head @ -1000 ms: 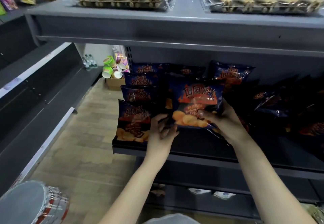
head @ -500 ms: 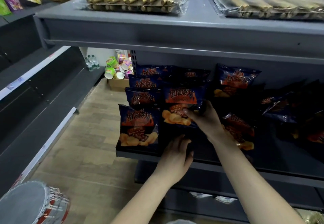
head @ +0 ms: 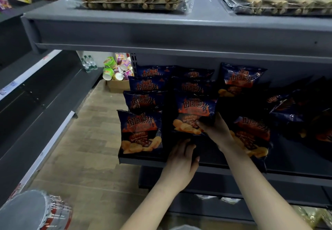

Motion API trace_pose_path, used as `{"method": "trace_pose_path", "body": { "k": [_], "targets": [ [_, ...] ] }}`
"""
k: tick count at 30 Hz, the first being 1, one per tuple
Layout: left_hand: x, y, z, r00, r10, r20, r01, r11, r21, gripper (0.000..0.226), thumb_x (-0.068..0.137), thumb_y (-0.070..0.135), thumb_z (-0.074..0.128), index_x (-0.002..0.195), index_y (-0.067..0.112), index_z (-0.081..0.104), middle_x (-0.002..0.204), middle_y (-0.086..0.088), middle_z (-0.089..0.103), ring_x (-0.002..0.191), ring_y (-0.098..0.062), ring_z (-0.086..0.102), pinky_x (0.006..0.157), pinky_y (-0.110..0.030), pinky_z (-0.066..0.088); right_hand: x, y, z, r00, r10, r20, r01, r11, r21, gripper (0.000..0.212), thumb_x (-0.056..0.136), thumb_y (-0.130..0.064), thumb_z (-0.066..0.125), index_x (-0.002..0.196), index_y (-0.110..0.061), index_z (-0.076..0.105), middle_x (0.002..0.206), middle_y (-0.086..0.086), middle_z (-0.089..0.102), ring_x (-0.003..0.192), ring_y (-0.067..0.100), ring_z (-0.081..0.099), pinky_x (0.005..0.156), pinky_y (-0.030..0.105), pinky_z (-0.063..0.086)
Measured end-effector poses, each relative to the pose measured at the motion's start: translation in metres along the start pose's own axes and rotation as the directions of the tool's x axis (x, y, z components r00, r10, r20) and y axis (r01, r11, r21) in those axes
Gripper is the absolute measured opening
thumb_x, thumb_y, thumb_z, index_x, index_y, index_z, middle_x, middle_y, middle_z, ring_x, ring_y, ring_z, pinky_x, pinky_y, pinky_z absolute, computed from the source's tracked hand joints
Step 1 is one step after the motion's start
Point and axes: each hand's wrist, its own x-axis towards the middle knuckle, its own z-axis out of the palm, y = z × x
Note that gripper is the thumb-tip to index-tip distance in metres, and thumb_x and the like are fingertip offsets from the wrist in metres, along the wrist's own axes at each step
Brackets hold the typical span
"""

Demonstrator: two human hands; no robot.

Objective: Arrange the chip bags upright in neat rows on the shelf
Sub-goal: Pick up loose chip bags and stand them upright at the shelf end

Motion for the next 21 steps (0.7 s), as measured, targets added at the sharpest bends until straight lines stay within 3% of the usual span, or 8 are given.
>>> {"method": "trace_pose_path", "body": {
  "k": [3,6,8,11,16,18,21],
  "targets": [
    [0.0,0.0,0.0,1.0,0.006,-0.002,-0.006,1.0,0.007,0.042,0.095,0.032,0.042,0.128,0.007,0.049,0.141,-0.012,0.042,0.134,-0.026,0.034,0.112,-0.035,0.026,-0.002,0.001,0.003,1.0,0.013,-0.023,-0.014,0.998,-0.057,0.048,0.075,-0.029,0.077,0.106,-0.022,0.041,0.087,-0.013,0.053,0.087,0.012,0.054,0.068,0.025,0.039],
    [0.0,0.0,-0.001,1.0,0.01,-0.014,-0.01,1.0,0.008,0.045,0.094,0.035,0.037,0.127,0.008,0.05,0.139,-0.011,0.045,0.132,-0.026,0.037,0.111,-0.034,0.028,-0.006,0.0,0.007,1.0,-0.015,-0.01,0.013,0.99,-0.138,0.059,0.072,-0.029,0.079,0.117,-0.019,0.041,0.087,-0.014,0.054,0.093,0.018,0.056,0.074,0.027,0.039],
    [-0.001,0.001,-0.001,1.0,0.004,-0.027,-0.004,1.0,-0.002,0.046,0.093,0.036,0.036,0.126,0.008,0.051,0.136,-0.01,0.047,0.13,-0.025,0.041,0.109,-0.033,0.031,-0.008,-0.002,0.008,0.998,-0.069,-0.014,0.065,0.981,-0.184,0.071,0.073,-0.03,0.078,0.131,-0.013,0.041,0.106,-0.002,0.062,0.107,0.023,0.057,0.081,0.028,0.042],
    [-0.001,0.001,-0.001,0.999,0.006,-0.037,-0.006,1.0,-0.011,0.046,0.092,0.036,0.037,0.126,0.009,0.052,0.135,-0.01,0.049,0.128,-0.025,0.043,0.108,-0.033,0.033,-0.009,-0.008,0.009,0.989,-0.146,-0.009,0.14,0.964,-0.224,0.08,0.075,-0.029,0.076,0.142,-0.015,0.034,0.131,0.005,0.055,0.125,0.024,0.047,0.098,0.03,0.039],
    [-0.002,0.0,0.001,0.999,0.006,-0.04,-0.007,1.0,-0.014,0.046,0.092,0.036,0.037,0.126,0.009,0.051,0.136,-0.01,0.048,0.129,-0.026,0.043,0.108,-0.033,0.031,-0.009,-0.012,0.008,0.994,-0.109,-0.001,0.105,0.963,-0.249,0.106,0.079,-0.033,0.073,0.151,-0.021,-0.003,0.148,0.01,0.036,0.135,0.029,0.032,0.105,0.033,0.03],
    [-0.002,-0.001,0.002,0.999,0.006,-0.042,-0.007,1.0,-0.017,0.044,0.093,0.035,0.04,0.127,0.009,0.051,0.137,-0.01,0.047,0.13,-0.025,0.041,0.109,-0.032,0.029,-0.011,-0.015,0.004,0.994,-0.097,-0.057,0.084,0.975,-0.204,0.11,0.078,-0.036,0.074,0.151,-0.021,-0.006,0.151,0.012,0.028,0.137,0.028,0.029,0.105,0.032,0.029],
    [-0.002,-0.002,0.003,0.999,0.003,-0.036,-0.004,0.999,-0.032,0.042,0.094,0.031,0.045,0.13,0.01,0.048,0.14,-0.009,0.044,0.132,-0.024,0.038,0.11,-0.03,0.027,-0.015,-0.021,-0.009,0.978,-0.14,-0.154,0.12,0.984,-0.129,0.106,0.076,-0.035,0.076,0.151,-0.019,0.002,0.144,0.013,0.038,0.13,0.026,0.042,0.107,0.039,0.038]
  ]
}}
